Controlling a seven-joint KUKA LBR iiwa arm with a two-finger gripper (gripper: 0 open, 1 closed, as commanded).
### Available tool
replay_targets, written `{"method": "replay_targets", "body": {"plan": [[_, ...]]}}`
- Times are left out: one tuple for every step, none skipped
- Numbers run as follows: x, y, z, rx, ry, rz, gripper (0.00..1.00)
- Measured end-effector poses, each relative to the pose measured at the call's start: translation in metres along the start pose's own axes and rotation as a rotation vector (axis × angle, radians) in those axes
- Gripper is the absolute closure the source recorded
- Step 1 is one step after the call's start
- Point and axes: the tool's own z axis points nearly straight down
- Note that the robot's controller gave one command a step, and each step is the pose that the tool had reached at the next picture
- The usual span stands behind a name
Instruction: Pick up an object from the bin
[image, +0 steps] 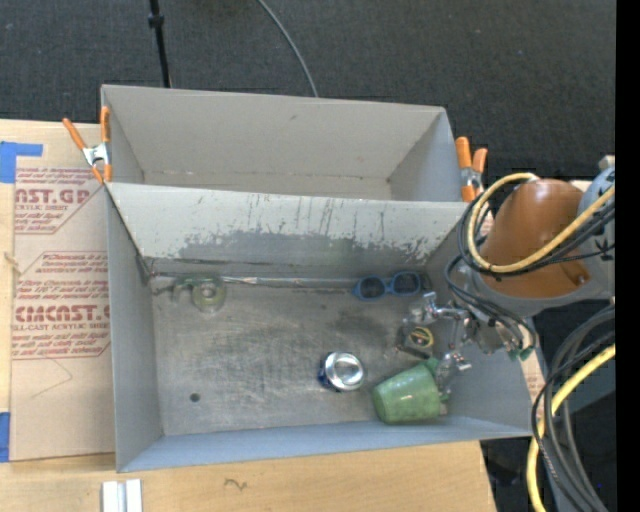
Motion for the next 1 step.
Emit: {"method": "replay_targets", "body": {"plan": [[0.0000, 0.0003, -0.0001, 0.000, 0.000, 0.000, 1.00]]}}
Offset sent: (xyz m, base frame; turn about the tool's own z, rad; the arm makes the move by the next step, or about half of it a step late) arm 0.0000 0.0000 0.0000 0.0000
